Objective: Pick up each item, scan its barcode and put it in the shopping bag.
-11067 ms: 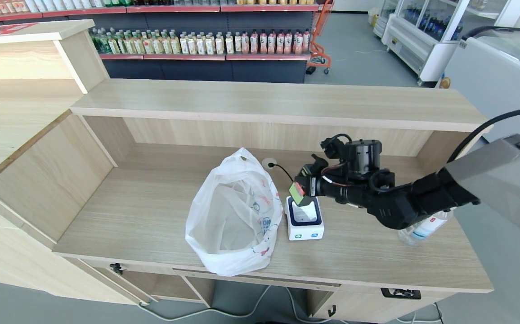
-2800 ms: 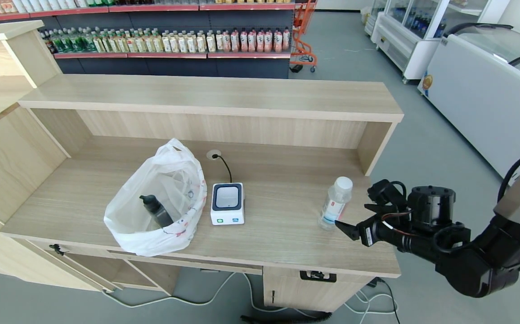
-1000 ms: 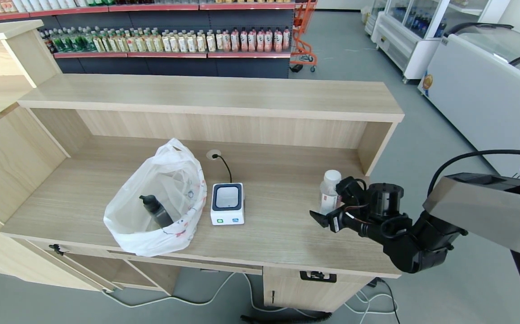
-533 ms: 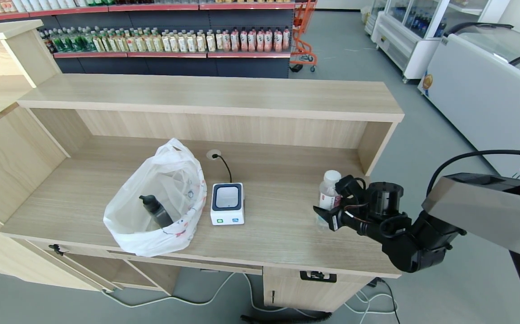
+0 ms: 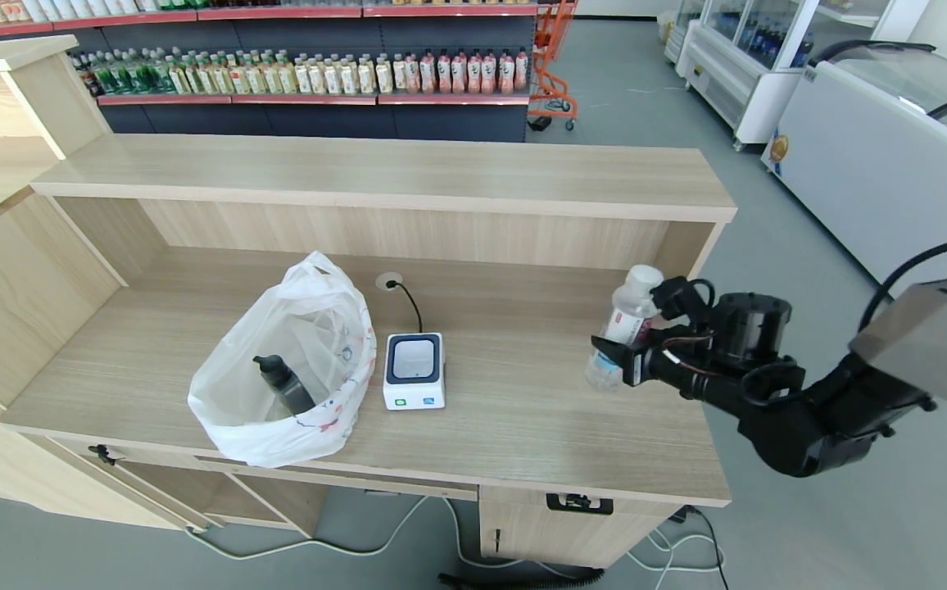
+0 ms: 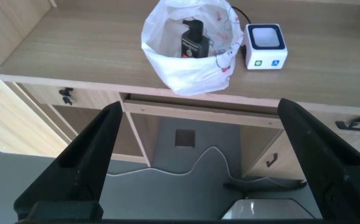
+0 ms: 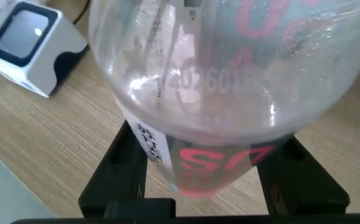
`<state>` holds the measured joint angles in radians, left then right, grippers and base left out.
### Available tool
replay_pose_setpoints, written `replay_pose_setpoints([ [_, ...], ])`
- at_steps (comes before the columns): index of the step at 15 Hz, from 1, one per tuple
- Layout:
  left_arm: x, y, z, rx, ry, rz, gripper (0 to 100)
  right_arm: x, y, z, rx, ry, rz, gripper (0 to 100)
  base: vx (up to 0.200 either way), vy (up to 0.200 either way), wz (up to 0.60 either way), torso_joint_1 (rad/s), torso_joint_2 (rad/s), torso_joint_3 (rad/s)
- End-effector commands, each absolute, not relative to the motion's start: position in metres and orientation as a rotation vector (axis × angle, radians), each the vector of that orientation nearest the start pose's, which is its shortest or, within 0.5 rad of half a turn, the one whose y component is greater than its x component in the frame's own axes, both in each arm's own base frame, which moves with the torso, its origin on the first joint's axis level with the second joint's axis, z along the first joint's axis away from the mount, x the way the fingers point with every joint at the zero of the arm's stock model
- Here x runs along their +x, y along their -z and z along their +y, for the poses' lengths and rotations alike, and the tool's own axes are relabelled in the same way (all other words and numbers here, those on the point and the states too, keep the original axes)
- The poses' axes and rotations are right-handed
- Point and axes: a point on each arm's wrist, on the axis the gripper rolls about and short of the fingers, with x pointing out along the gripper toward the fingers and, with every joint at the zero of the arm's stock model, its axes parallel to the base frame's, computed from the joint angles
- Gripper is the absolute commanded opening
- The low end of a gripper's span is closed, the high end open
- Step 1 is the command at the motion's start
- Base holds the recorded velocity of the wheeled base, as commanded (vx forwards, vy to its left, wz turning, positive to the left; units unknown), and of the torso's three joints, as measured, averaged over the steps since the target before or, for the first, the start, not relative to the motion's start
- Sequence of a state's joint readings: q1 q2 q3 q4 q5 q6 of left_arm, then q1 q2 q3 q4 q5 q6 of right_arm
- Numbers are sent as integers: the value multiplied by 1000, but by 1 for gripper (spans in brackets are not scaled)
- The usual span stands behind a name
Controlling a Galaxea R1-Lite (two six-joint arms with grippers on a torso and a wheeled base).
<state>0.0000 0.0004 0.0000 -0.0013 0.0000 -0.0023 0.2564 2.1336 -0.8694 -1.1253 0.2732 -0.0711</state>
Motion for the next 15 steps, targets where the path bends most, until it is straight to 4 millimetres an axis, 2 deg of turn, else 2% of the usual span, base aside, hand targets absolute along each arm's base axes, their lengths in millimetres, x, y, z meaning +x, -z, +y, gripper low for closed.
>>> replay_pose_setpoints([
  [1,-23,-76,0,-3,0,0,100,319,-188,74,92,-584,59,0,0,0,0,0,0,0],
  [2,-23,-76,0,-3,0,-2,100,281,-240,66,238,-714,82,0,0,0,0,0,0,0],
  [4,-23,-76,0,-3,0,0,100,238,-290,61,348,-878,113,0,0,0,0,0,0,0],
  [5,-23,-76,0,-3,0,0,100,222,-302,59,357,-954,131,0,0,0,0,0,0,0],
  [6,-23,-76,0,-3,0,0,100,199,-313,57,347,-1074,153,0,0,0,0,0,0,0],
  [7,-23,-76,0,-3,0,0,100,186,-318,56,328,-1173,156,0,0,0,0,0,0,0],
  [8,-23,-76,0,-3,0,0,100,183,-319,56,322,-1200,155,0,0,0,0,0,0,0],
  [10,-23,-76,0,-3,0,0,100,160,-327,64,311,-1393,176,0,0,0,0,0,0,0],
  [12,-23,-76,0,-3,0,0,100,138,-337,71,369,-1486,214,0,0,0,0,0,0,0],
  [15,-23,-76,0,-3,0,-2,100,108,-348,70,398,-1619,255,0,0,0,0,0,0,0],
])
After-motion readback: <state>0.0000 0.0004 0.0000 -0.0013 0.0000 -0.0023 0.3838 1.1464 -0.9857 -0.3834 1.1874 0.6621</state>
